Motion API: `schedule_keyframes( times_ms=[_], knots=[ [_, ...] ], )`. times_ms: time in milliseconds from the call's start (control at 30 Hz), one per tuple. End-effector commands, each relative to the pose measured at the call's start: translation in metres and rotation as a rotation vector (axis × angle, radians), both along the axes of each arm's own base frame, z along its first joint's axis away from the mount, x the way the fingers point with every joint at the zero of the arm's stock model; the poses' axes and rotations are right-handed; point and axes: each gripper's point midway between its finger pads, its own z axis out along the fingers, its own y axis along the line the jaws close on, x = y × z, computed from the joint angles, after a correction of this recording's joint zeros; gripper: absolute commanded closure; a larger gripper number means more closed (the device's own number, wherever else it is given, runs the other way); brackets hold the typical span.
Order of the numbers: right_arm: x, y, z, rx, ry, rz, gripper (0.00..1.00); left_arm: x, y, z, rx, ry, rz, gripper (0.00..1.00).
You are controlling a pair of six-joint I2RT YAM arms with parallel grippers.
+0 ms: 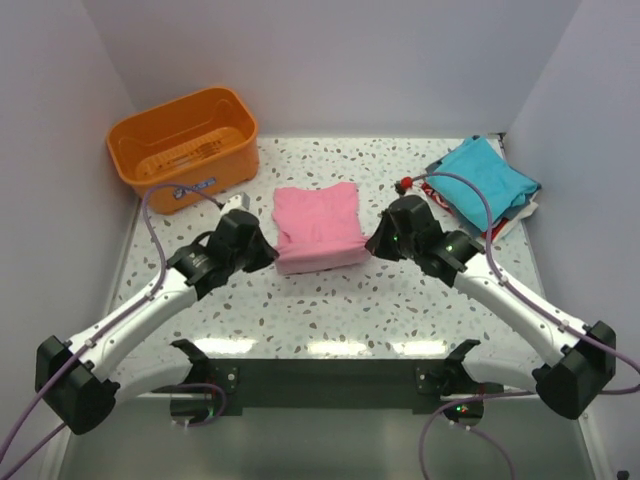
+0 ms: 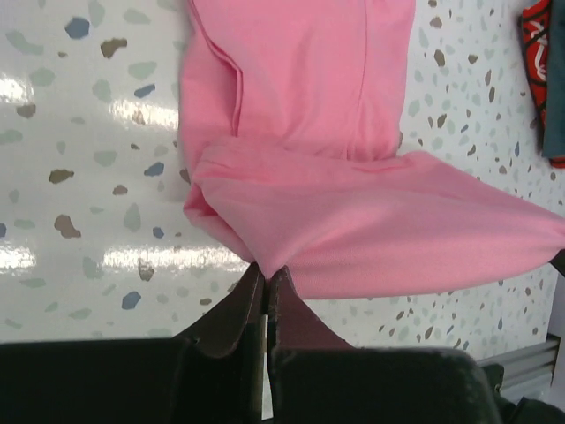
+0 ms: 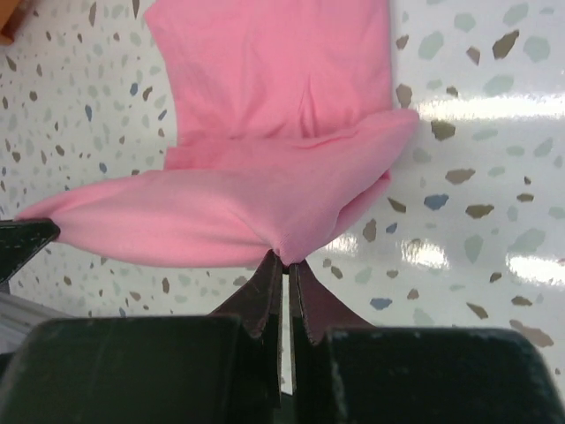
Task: Fold and stack the t-shirts
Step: Fold the tshirt
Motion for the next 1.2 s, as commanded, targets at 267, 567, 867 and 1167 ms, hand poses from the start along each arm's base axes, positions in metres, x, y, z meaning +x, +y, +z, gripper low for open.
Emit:
schedule_keyframes(
  times_ms=[267,567,867,1167],
  knots=[
    [0.085,0.016,0.03,0.076,-0.072,0.008,1.0,0.089,0.033,0.051,0.063,-0.127,0.136,1.0],
    [0.118,0.018,0.017,0.121,-0.025,0.017,1.0,0.137,0.036,0.05,0.13,-0.137,0.152,1.0],
    [0.163,0.017,-0.011,0.09,0.017,0.021,1.0,0.195,0.036,0.03,0.188,-0.147,0.173,1.0],
    [0.207,0.02,-0.055,0.019,0.058,-0.004,1.0,0.247,0.033,-0.029,0.265,-0.06,0.19,1.0]
  ],
)
